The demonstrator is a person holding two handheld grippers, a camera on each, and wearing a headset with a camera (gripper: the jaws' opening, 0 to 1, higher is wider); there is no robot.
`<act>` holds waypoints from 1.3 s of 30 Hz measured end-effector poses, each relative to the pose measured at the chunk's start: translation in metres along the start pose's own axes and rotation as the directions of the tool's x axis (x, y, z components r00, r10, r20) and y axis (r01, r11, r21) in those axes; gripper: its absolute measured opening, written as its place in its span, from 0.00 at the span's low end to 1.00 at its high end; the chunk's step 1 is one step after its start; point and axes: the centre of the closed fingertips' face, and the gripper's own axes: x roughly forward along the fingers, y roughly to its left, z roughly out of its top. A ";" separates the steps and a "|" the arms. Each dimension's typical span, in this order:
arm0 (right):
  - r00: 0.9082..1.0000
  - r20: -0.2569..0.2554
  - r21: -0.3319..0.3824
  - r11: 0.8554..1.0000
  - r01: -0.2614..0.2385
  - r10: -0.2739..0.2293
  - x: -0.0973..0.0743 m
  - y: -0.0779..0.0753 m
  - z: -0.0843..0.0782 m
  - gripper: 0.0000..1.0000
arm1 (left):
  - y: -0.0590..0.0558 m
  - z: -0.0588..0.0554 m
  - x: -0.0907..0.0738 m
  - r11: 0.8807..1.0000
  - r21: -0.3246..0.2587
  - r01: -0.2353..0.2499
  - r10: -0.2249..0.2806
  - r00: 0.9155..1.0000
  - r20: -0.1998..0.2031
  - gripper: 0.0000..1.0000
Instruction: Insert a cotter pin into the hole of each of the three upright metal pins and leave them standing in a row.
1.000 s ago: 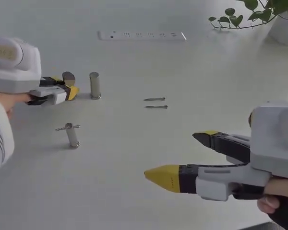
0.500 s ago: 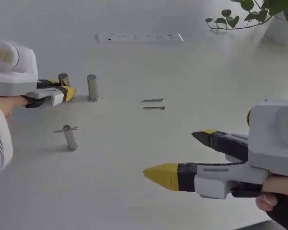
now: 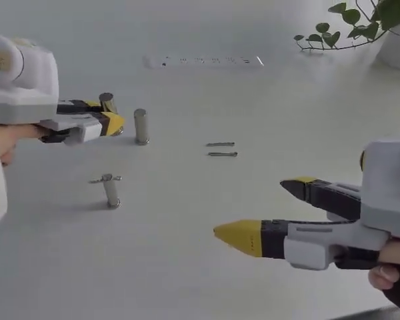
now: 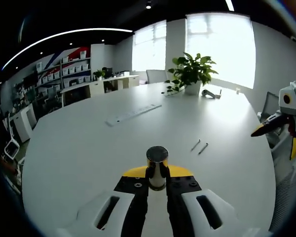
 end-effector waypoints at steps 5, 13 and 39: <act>1.000 0.013 -0.011 1.000 -0.002 0.002 -0.003 0.002 0.004 0.90 | -0.021 0.013 -0.009 1.000 0.015 0.024 -0.024 1.000 0.013 0.09; 1.000 0.027 -0.020 1.000 -0.004 0.005 -0.008 0.003 0.007 0.90 | -0.063 0.035 -0.011 0.995 0.052 0.088 -0.091 0.995 0.046 0.09; 0.999 0.045 -0.011 1.000 0.026 -0.026 -0.025 -0.010 0.004 0.91 | -0.156 0.010 0.020 0.976 0.039 0.216 -0.216 0.976 -0.009 0.09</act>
